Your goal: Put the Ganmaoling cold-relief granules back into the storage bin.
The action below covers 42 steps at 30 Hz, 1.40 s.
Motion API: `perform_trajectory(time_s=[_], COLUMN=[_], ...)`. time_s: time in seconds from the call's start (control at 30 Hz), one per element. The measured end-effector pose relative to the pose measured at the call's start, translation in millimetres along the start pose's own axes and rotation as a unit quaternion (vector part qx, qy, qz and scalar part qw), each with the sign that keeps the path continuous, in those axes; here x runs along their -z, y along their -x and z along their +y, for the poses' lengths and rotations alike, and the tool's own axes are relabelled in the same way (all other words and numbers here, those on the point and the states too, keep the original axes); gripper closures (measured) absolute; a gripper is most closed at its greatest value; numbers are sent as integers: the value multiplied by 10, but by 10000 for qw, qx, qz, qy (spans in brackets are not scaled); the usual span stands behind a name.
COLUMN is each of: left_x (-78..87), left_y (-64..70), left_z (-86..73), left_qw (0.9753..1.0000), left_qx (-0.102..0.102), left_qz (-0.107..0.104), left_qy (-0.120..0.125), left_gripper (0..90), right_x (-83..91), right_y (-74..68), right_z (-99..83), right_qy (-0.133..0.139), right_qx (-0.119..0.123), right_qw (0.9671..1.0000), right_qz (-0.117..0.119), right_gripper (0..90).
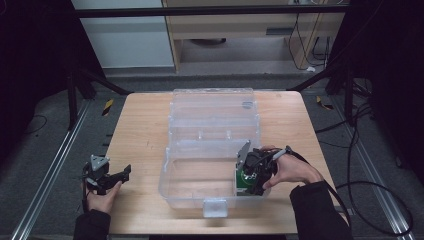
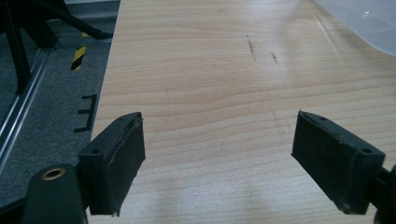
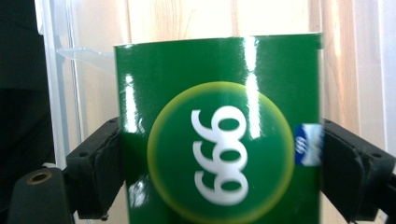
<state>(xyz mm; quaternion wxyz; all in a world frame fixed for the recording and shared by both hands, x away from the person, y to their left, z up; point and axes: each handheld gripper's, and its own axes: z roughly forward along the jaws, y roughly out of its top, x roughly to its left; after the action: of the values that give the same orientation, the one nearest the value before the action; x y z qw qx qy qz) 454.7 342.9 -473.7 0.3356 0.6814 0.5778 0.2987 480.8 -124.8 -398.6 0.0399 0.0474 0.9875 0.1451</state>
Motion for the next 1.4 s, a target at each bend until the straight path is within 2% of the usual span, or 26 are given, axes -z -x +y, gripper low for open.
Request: perform_trajectory(time_s=[0.3,0.4,0.47,0.5,0.53,0.6,0.63,0.67,0.8,0.83,0.87,0.9,0.93,0.97,1.0,1.03,1.07,1.1,1.13,1.17,1.2,1.23,1.27,1.3,1.33,1.4], left_x=[-1,1,1,1,2,2,1,1,3,3,3,3,3,3,3,2,2,2,2,2,2,1,-1,-1,1,0], left_y=[4,1,0,2,2,4,5,5,5,5,5,6,8,9,10,12,15,15,16,19,19,22,22,22,21,19], left_z=[0,0,-1,-1,-1,-1,-1,-1,-2,-2,-2,-2,-3,-3,-2,-3,-2,-2,-2,-2,-2,-3,-3,-3,-4,-4], left_qw=[10000,10000,10000,10000,10000,10000,10000,10000,10000,10000,10000,10000,10000,10000,10000,10000,10000,10000,10000,10000,10000,10000,9999,9999,9999,9999], left_qx=[-3,-2,-1,-3,-10,-10,-11,-11,-12,-12,-17,-20,-11,-13,-20,-21,-29,-29,-40,-52,-52,-69,-76,-76,-72,-68], left_qz=[-1,0,0,-2,-6,-7,-9,-9,-9,-7,-3,-2,-5,-7,-10,-14,-16,-16,-23,-29,-29,-29,-39,-39,-47,-46], left_qy=[-5,-4,-7,-7,-4,-6,-8,-8,-9,-7,-11,-11,-10,-10,-18,-15,-20,-20,-28,-37,-37,-46,-56,-56,-64,-66], left_gripper=[162,162,162,162,162,162,162,163,164,166,166,167,167,169,174,179,184,187,187,198,206,212,219,225,232,242], right_x=[200,308,393,475,475,565,637,637,704,705,705,683,683,665,623,603,573,573,529,450,450,361,324,324,223,181], right_y=[-22,-52,-69,-89,-89,-117,-145,-145,-195,-217,-217,-230,-230,-230,-232,-227,-225,-225,-218,-209,-209,-196,-188,-188,-171,-162], right_z=[-52,-83,-116,-163,-163,-225,-310,-310,-497,-625,-625,-751,-751,-819,-953,-1003,-1066,-1066,-1137,-1243,-1243,-1342,-1373,-1373,-1462,-1492], right_qy=[348,586,735,860,860,1017,1337,1337,1599,1730,1730,1921,1921,2021,2162,2235,2312,2312,2396,2502,2502,2535,2533,2533,2475,2433], right_qx=[-103,-221,-426,-534,-534,-677,-834,-834,-1120,-1355,-1355,-1665,-1665,-1810,-2141,-2247,-2408,-2408,-2614,-2935,-2935,-3187,-3257,-3257,-3439,-3515], right_qw=[9992,9977,9957,9929,9929,9891,9829,9829,9727,9648,9648,9524,9524,9451,9299,9238,9154,9154,9046,8888,8888,8766,8734,8734,8657,8639], right_qz=[-177,-277,-374,-620,-620,-821,-949,-949,-1256,-1446,-1446,-1683,-1683,-1821,-2064,-2147,-2248,-2248,-2364,-2475,-2475,-2564,-2587,-2587,-2666,-2665], right_gripper=[135,137,137,136,136,136,142,142,123,117,117,113,113,117,122,126,126,126,126,130,130,165,172,172,209,213])
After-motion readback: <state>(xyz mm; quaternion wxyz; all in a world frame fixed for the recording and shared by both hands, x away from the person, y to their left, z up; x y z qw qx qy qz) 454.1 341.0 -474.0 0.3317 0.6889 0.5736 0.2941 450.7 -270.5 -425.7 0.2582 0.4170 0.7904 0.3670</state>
